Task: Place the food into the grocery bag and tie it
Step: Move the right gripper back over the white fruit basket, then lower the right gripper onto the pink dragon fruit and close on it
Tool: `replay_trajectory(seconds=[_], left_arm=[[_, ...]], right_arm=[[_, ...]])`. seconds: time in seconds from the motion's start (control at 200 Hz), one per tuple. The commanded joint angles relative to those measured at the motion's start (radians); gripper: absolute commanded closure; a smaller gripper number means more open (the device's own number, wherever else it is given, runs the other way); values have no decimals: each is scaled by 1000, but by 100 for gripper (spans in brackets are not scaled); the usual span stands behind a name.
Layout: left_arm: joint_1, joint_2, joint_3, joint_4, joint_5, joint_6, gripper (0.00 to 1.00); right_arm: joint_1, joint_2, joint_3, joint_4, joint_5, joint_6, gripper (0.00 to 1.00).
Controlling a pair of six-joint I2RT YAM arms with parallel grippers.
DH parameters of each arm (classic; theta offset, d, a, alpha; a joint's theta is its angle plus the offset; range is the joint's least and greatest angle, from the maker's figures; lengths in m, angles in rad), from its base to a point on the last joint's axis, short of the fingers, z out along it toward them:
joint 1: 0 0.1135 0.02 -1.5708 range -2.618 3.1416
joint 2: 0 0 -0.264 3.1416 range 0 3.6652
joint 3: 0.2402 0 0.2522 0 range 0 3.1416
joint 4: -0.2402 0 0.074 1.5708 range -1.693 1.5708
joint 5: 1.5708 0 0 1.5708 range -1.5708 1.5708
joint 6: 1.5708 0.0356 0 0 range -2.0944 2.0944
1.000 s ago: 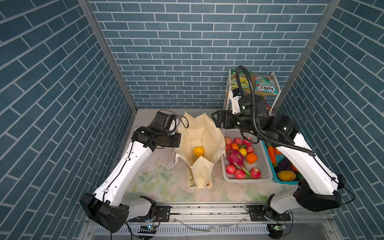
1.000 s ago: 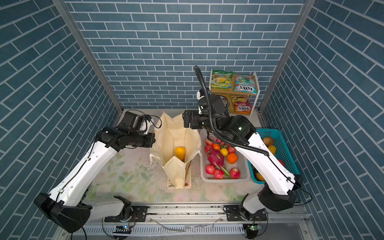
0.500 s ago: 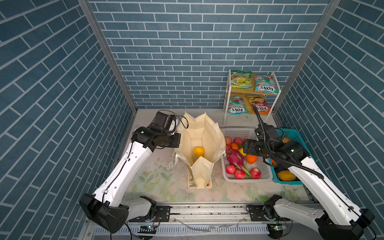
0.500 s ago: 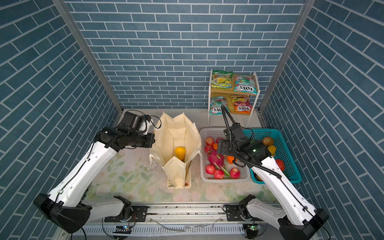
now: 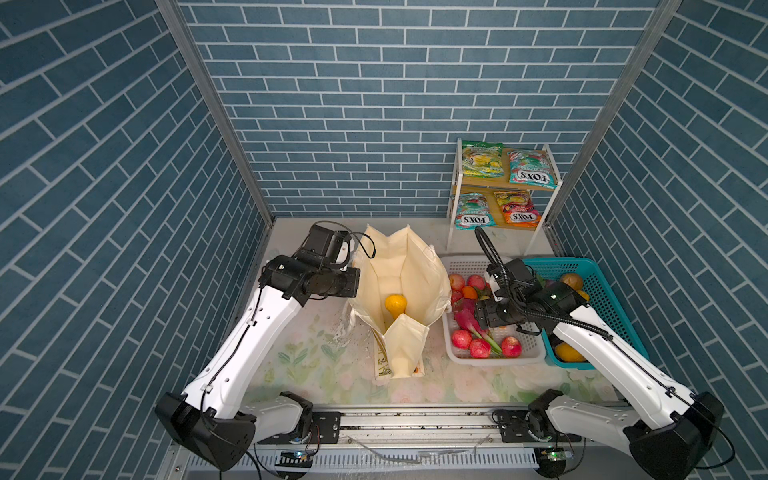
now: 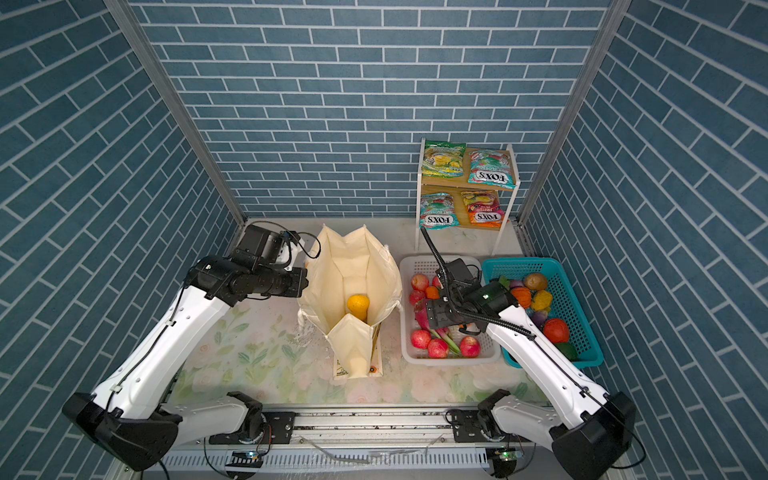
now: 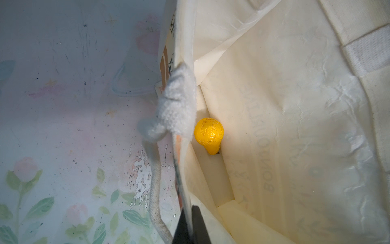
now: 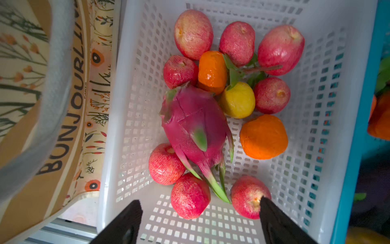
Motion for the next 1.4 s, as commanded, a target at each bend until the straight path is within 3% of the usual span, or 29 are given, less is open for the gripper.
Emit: replay_trajectory(seconds=[0.0, 0.155, 0.655, 1.396], left_arm=[[-3, -17, -4, -7, -6, 2, 100], [-4, -7, -2, -3, -4, 2, 100], [-4, -4, -7, 3, 0, 5, 100], [-4, 2, 4, -3, -5, 12, 100]], right_arm=[[0, 9, -20, 41, -12, -212, 10], [-1, 79, -5, 44, -39, -318, 8], [-2, 244, -4, 117, -53, -437, 2], [-27, 336, -71, 243, -75, -466, 1]])
